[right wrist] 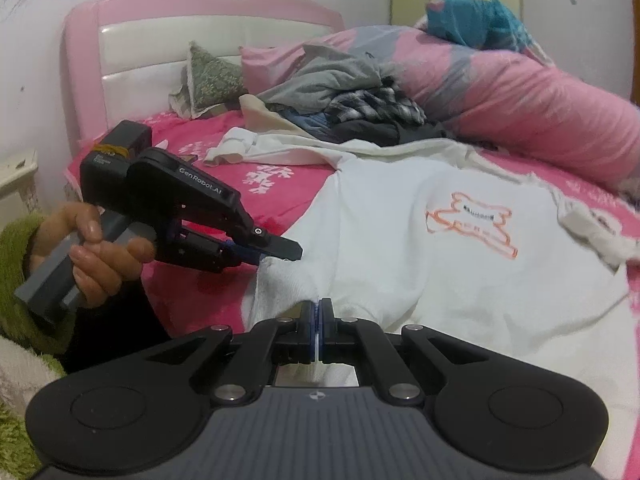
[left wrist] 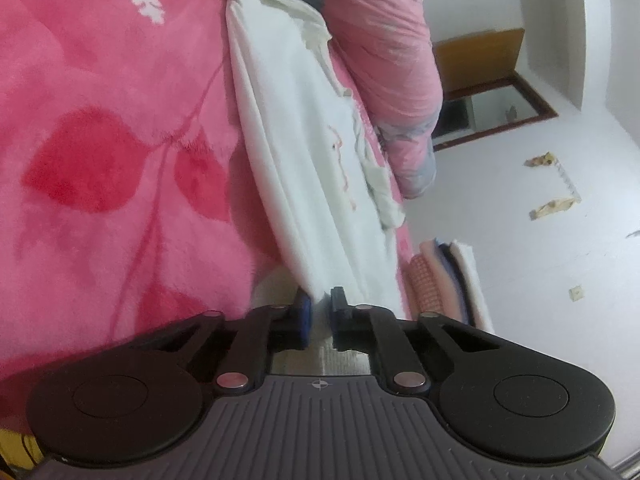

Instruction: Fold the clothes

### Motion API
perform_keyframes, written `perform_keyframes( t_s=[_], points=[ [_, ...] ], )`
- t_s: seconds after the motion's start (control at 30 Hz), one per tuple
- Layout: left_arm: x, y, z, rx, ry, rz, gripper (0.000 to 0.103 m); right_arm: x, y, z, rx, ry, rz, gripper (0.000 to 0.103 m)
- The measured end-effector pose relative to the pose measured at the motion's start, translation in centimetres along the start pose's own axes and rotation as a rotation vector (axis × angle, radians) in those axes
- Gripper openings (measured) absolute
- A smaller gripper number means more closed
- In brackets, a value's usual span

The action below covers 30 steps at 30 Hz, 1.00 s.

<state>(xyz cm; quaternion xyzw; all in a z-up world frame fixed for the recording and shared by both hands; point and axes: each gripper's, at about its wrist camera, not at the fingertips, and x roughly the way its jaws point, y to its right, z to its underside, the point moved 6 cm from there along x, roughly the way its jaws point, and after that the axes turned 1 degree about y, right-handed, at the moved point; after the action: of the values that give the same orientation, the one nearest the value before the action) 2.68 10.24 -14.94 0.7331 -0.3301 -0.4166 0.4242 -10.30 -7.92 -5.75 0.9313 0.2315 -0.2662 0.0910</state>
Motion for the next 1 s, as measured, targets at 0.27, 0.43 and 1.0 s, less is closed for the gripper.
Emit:
perform_keyframes(
  t_s=[0.27, 0.43, 1.0],
  points=[
    [-3.5, 0.0, -0.8, 0.012, 0.036, -0.050, 0.003, 0.4, -4.9, -1.2, -0.255, 0.008, -0.083, 0.000],
    [-3.8, -2.0, -0.9, 0.070, 0.033, -0.158, 0.003, 3.3, -6.6, 0.4, -0.328, -0.097, -0.138, 0.000],
    [-4.8, -2.5, -0.2, 0.121, 0.080, -0.146, 0.003, 13.4, 6.5, -5.9, 0.251, -0.197, 0.003, 0.051]
  ],
)
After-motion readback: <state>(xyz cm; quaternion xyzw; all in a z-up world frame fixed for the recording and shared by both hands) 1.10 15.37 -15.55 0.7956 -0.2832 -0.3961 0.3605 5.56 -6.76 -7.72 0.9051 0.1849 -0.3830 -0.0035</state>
